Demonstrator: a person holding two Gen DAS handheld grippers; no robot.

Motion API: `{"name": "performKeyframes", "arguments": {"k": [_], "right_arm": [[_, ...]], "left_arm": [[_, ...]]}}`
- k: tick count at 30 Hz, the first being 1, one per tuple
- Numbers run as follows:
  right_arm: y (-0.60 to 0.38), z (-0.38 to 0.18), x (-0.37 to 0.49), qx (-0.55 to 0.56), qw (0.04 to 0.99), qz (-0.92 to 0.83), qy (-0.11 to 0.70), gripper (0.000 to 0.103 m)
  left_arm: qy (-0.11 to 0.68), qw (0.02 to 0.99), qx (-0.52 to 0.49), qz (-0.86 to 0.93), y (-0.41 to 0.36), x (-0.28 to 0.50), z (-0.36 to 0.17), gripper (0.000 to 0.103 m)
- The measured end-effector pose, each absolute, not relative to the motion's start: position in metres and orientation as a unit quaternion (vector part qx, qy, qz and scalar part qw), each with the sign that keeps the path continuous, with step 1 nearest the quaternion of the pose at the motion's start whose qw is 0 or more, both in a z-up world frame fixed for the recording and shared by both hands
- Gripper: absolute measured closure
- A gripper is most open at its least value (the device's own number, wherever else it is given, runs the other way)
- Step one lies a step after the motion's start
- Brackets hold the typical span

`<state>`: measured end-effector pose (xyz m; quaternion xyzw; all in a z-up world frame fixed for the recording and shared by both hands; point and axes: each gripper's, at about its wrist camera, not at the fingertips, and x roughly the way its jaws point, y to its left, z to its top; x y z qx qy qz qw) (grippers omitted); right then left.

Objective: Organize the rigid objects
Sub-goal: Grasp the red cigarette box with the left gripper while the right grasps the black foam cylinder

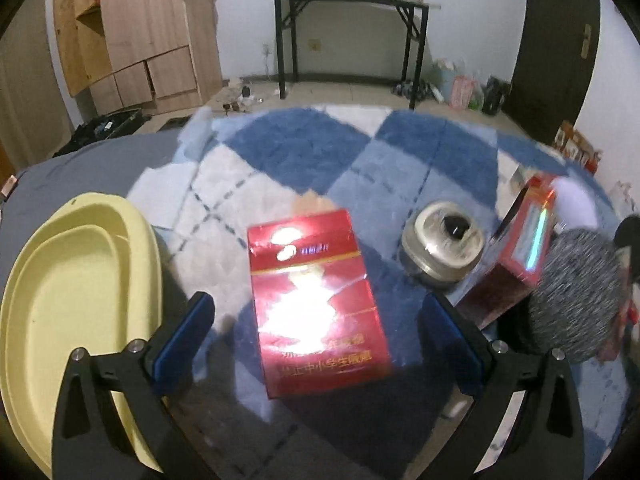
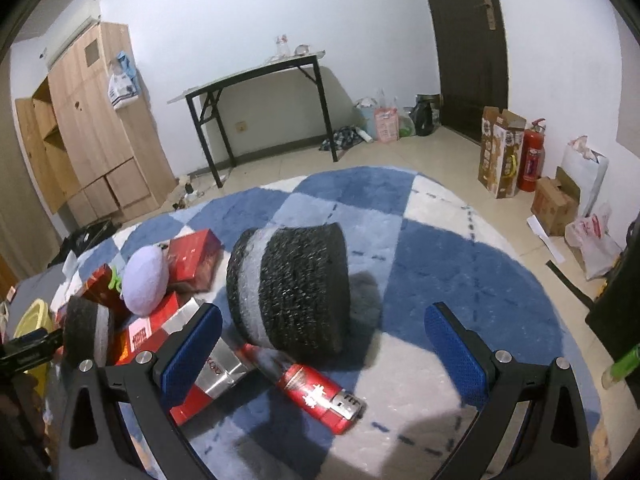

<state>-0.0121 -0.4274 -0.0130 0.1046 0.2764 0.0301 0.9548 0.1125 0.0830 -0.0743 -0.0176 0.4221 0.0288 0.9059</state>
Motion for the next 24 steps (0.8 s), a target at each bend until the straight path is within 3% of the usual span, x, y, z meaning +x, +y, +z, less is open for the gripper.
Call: {"name": "performKeyframes", "arguments": {"k": [8,14,16,19,21,23,24], "right_arm": [[-0.423,-0.020,-0.001,0.083,0.956,0.001,0.281,0.000],[-0.402,0.009,0.027,0.024,0.953,-0.037,0.298,0.000],[-0.399,0.005,0.048,0.020,0.942,-0.032,0.334,0.004],[-0.395,-0.012,0.053,0.009,0.945,-0.026,0.326,0.004],[-0.390,-0.027,0.066,-0.024,0.934,0.000,0.355,0.011],[-0.398,-0.031,0.072,0.010,0.934,0.012,0.356,0.014],[-0.401,-0.033,0.076,0.014,0.934,0.014,0.357,0.021]], "left_arm": [[0.420,0.907,-0.032,0.020,0.094,0.116,-0.077,0.000],[0.423,0.906,-0.010,0.020,0.082,0.116,-0.084,0.000],[0.422,0.906,0.001,0.026,0.079,0.116,-0.086,0.000],[0.419,0.907,-0.003,0.028,0.080,0.116,-0.085,0.000],[0.417,0.908,-0.006,0.031,0.079,0.115,-0.084,0.000],[0.415,0.909,-0.002,0.035,0.080,0.115,-0.086,0.001],[0.412,0.910,-0.002,0.037,0.080,0.114,-0.085,0.003]]}}
